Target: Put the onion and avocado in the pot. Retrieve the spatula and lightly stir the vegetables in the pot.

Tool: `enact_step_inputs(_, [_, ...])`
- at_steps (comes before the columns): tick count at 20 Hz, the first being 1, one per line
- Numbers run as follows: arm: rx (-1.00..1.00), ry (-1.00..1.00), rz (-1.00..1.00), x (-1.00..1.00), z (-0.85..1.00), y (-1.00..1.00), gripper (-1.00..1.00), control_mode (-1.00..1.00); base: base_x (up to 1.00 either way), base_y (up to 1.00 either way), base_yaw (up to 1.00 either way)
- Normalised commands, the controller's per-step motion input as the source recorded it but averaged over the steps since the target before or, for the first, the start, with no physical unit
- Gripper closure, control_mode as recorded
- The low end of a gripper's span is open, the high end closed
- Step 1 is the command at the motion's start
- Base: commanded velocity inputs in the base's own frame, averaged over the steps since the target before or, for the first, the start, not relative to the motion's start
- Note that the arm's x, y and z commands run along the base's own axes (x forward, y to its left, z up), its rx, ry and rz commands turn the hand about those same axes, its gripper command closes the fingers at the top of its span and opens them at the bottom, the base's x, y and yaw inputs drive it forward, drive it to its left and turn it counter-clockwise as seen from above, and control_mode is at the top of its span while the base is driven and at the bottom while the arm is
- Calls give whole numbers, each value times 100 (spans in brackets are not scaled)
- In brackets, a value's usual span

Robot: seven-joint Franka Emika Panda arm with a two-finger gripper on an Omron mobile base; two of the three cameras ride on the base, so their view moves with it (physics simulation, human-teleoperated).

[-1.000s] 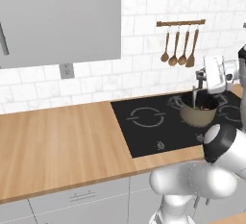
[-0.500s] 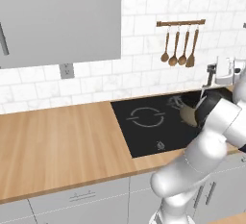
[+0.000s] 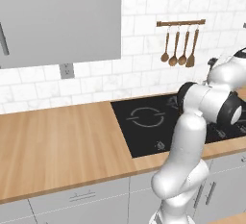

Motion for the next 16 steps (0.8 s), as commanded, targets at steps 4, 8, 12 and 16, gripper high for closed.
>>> enact_step_inputs(4, [12, -1, -17, 42, 3, -36, 100, -100, 0, 0, 0])
enact_step_inputs(8, [5, 6, -17, 26, -47, -23, 100, -100, 0, 0, 0])
enact_step_inputs(12, [4, 5, -15, 14, -33, -3, 100, -100, 0, 0, 0])
enact_step_inputs(16, [4, 0, -12, 14, -18, 0, 100, -100, 0, 0, 0])
